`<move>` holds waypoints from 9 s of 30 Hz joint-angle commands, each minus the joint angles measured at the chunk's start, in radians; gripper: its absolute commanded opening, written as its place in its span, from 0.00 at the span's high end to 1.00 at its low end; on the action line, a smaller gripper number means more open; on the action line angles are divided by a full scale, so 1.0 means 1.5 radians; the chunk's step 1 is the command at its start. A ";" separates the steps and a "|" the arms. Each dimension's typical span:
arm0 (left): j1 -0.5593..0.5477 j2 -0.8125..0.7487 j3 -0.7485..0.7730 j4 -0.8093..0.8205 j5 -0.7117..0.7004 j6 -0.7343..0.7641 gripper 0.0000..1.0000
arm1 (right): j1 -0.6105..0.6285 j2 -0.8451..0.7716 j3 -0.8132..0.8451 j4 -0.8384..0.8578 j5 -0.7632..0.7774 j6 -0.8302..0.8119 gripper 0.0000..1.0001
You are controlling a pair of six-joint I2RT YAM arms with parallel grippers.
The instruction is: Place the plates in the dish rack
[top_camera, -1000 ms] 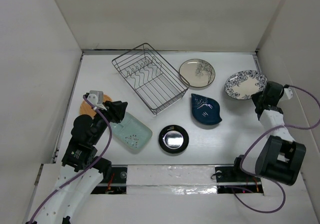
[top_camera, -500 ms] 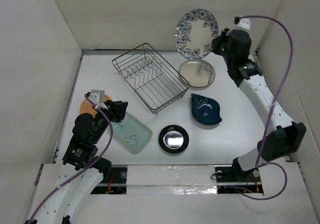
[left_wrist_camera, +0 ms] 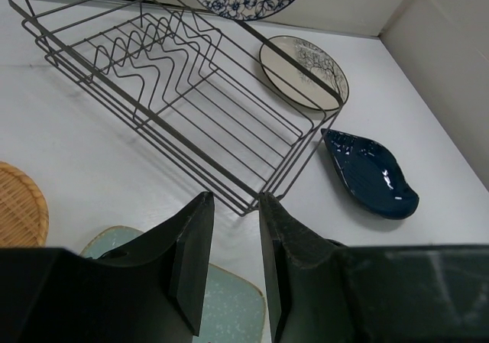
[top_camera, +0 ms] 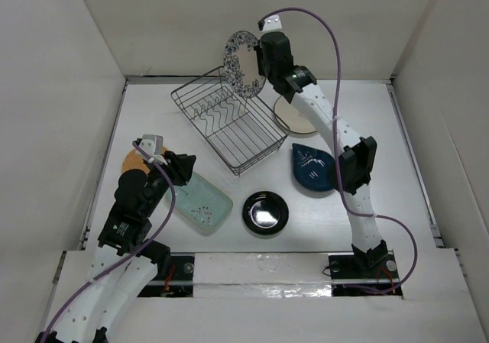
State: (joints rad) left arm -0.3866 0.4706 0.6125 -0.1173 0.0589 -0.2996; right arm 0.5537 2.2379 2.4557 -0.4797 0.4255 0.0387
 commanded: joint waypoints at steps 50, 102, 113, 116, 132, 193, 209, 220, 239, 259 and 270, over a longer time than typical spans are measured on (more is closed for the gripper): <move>-0.004 0.023 0.019 0.031 -0.015 0.005 0.73 | -0.220 -0.307 -0.670 0.379 -0.171 0.289 1.00; -0.004 0.014 0.019 0.033 -0.024 0.006 0.74 | -0.319 -0.450 -0.772 0.520 -0.343 0.379 1.00; -0.004 0.010 0.019 0.033 -0.019 0.006 0.74 | -0.137 -0.382 -0.502 0.363 -0.240 0.212 1.00; -0.004 0.006 0.018 0.034 -0.021 0.005 0.74 | -0.090 -0.325 -0.400 0.322 -0.203 0.159 1.00; -0.004 0.005 0.018 0.035 -0.018 0.006 0.73 | 0.044 -0.075 -0.073 0.181 -0.037 -0.065 1.00; -0.004 0.009 0.019 0.037 -0.015 0.008 0.73 | 0.124 -0.149 -0.339 0.549 0.140 -0.209 1.00; -0.004 0.007 0.018 0.037 -0.015 0.008 0.74 | 0.124 -0.122 -0.336 0.523 0.096 -0.182 1.00; -0.004 0.007 0.018 0.036 -0.017 0.008 0.73 | 0.124 -0.079 -0.330 0.489 0.079 -0.160 1.00; -0.004 0.011 0.019 0.034 -0.019 0.008 0.74 | 0.105 -0.109 -0.366 0.415 0.032 -0.041 0.41; -0.004 -0.013 0.017 0.040 0.002 0.006 0.74 | -0.268 -0.617 -1.149 0.305 -0.249 0.331 0.90; -0.004 -0.012 0.016 0.040 0.006 0.006 0.74 | -0.357 -0.589 -1.232 0.309 -0.332 0.347 0.36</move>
State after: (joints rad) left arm -0.3866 0.4606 0.6125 -0.1028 0.0525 -0.2966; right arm 0.0311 1.3338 0.6048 -0.0650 -0.0120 0.5495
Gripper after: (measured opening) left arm 0.268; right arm 0.634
